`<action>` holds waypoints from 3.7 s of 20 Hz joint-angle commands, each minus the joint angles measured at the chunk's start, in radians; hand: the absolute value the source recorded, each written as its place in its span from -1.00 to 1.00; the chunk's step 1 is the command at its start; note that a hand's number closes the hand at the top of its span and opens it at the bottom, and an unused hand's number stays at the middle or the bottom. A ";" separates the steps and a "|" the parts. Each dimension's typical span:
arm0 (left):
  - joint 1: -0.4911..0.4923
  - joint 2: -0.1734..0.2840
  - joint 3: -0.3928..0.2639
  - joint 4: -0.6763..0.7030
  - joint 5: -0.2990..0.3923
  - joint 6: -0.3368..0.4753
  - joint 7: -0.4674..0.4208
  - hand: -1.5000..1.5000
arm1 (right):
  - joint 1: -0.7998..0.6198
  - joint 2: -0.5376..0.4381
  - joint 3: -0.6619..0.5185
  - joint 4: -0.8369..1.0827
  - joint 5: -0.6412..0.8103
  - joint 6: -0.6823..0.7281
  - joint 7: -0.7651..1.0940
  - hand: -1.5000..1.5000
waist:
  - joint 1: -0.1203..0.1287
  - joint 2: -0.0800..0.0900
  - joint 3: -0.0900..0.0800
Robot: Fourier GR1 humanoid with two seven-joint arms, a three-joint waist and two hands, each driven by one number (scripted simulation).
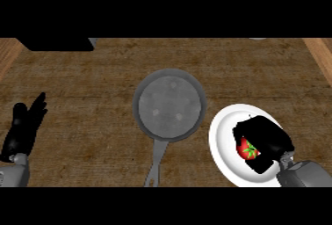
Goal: Pick the tomato from the plate and place it in the pan
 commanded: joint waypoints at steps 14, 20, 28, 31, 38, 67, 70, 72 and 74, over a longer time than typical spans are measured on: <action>-0.020 -0.016 0.011 0.018 -0.016 -0.009 0.004 0.00 | 0.014 -0.088 -0.398 0.015 -0.193 -0.172 -0.213 1.00 | -0.016 0.000 0.001; -0.012 0.005 0.023 -0.024 -0.011 -0.019 0.037 0.00 | 0.006 -0.019 -0.471 -0.140 -0.347 -0.212 -0.295 1.00 | -0.013 -0.003 0.001; -0.029 -0.038 0.013 0.010 -0.041 0.007 0.021 0.00 | -0.108 0.111 -0.391 -0.252 -0.357 -0.093 -0.046 1.00 | -0.001 0.002 0.001; -0.023 0.009 0.040 -0.005 0.001 -0.058 0.023 0.00 | -0.250 0.205 -0.325 -0.113 -0.324 -0.128 0.022 1.00 | 0.016 0.004 0.001; -0.008 -0.029 0.017 0.014 -0.047 -0.012 -0.016 0.00 | -0.450 0.405 -0.271 0.105 -0.288 -0.186 0.181 1.00 | 0.020 0.006 0.001; -0.158 -0.050 -0.025 0.087 -0.073 -0.046 -0.024 0.00 | -0.756 0.437 0.043 1.105 -0.910 -0.704 -0.151 -1.00 | 0.133 0.037 0.003; -0.145 -0.059 -0.023 0.078 -0.071 -0.037 -0.027 0.00 | -0.766 0.437 0.054 1.084 -0.998 -0.724 -0.184 -1.00 | 0.122 0.031 0.003; -0.148 -0.059 -0.030 0.054 -0.069 -0.046 0.010 0.00 | -0.769 0.437 0.020 1.095 -1.042 -0.745 -0.244 -1.00 | 0.122 0.032 0.004; -0.145 -0.039 -0.019 0.060 -0.067 -0.055 0.004 0.00 | -0.750 0.437 0.040 1.064 -1.099 -0.786 -0.276 -1.00 | 0.125 0.030 0.004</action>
